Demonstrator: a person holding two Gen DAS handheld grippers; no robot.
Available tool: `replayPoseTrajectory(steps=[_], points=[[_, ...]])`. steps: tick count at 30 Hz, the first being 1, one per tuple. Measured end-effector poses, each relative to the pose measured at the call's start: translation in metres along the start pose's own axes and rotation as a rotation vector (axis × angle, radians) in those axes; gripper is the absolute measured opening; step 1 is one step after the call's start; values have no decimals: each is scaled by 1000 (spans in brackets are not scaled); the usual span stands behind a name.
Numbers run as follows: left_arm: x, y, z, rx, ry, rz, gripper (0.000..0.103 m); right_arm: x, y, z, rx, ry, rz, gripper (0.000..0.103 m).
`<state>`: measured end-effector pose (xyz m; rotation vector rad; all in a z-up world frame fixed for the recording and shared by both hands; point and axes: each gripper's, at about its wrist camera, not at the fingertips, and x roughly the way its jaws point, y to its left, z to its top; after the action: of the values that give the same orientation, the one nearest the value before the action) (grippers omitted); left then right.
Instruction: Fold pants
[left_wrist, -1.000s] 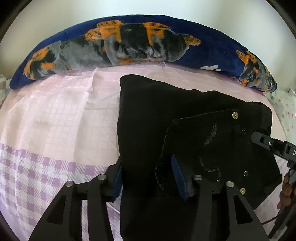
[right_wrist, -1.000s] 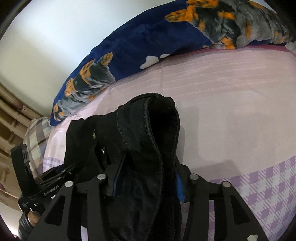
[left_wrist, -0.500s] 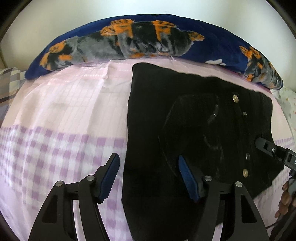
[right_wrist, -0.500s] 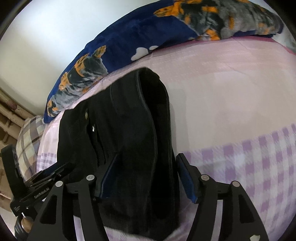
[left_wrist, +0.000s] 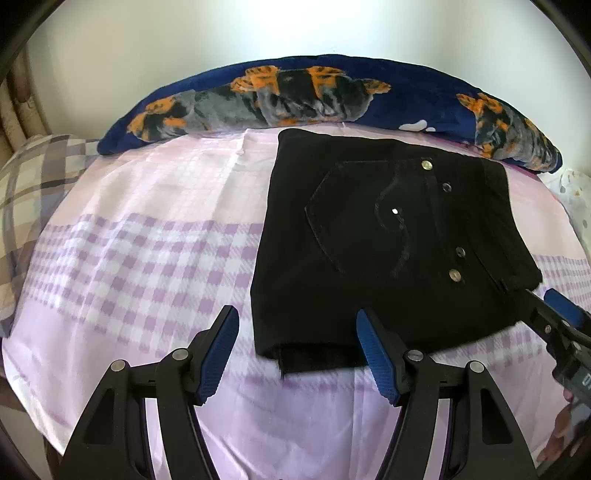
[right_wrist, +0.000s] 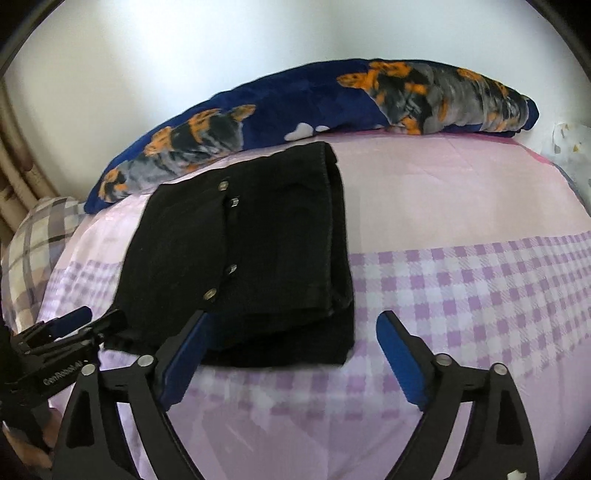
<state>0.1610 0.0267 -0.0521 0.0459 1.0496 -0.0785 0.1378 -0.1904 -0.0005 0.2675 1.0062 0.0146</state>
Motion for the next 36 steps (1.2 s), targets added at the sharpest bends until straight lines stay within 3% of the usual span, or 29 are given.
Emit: replayPoseTrajectory(steps=[12,36], points=[[-24,-17,-38,39,-21,38,67,-29,20,-23,-76,-40,-47,100],[-40,-31,-41,61,-62,45,67,-31,19,-27,-63,-27,-43,101]])
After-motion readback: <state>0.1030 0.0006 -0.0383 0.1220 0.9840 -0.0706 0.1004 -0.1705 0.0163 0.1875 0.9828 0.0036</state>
